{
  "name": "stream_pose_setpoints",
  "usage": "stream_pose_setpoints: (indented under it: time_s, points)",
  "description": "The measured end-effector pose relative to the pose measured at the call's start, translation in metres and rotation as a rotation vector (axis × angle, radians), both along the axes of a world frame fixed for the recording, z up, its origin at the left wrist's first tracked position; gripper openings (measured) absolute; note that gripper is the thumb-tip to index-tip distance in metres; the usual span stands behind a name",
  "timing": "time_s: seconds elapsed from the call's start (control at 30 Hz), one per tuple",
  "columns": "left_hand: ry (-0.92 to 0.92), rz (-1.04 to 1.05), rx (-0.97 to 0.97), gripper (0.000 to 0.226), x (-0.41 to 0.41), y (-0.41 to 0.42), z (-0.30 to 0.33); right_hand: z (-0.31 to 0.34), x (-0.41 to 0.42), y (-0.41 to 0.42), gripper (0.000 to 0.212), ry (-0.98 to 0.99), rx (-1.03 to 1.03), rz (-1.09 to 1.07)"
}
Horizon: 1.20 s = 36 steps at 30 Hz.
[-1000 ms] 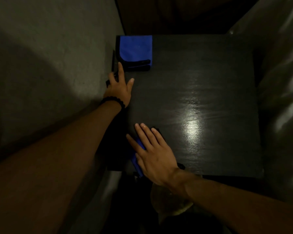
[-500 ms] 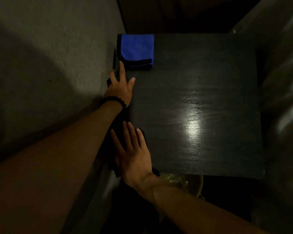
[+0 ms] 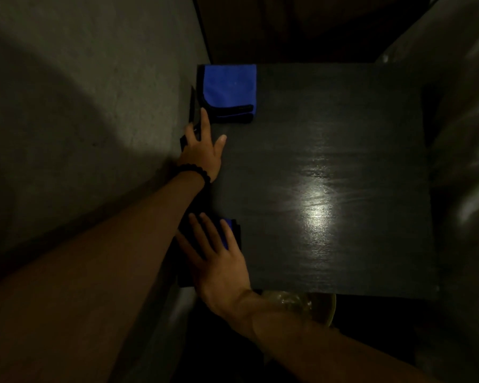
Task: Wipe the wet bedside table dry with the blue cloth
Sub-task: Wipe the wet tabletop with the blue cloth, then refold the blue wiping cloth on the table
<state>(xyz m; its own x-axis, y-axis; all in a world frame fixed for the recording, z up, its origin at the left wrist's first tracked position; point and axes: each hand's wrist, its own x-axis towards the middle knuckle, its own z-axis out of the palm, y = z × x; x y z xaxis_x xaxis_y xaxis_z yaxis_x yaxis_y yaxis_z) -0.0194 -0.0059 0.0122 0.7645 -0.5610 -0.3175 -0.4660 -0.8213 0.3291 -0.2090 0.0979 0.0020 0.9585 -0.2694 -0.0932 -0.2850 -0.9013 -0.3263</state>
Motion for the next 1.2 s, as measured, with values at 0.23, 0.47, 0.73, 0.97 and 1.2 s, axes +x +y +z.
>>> stream_pose_setpoints:
  time_s: [0.23, 0.47, 0.73, 0.97, 1.2]
  points:
    - [0.026, 0.075, -0.11, 0.056, 0.006, 0.0, -0.003, -0.009, 0.023, 0.01, 0.064, -0.055, 0.056, -0.271]
    - [-0.012, 0.116, -0.269, 0.046, 0.01, 0.007, -0.004, -0.009, 0.052, -0.02, 0.062, 0.126, -0.027, -0.319]
    - [0.036, 0.285, -0.404, 0.015, 0.005, 0.002, 0.016, 0.0, 0.067, -0.054, 0.058, 0.023, 0.056, -0.351]
    - [-0.002, 0.243, -0.41, 0.024, 0.019, -0.004, 0.018, 0.017, 0.074, -0.079, 0.04, -0.206, 0.097, -0.379]
    - [-0.15, 0.136, -0.306, 0.038, 0.032, -0.027, 0.018, 0.033, 0.065, -0.105, 0.034, -0.018, 0.042, -0.329]
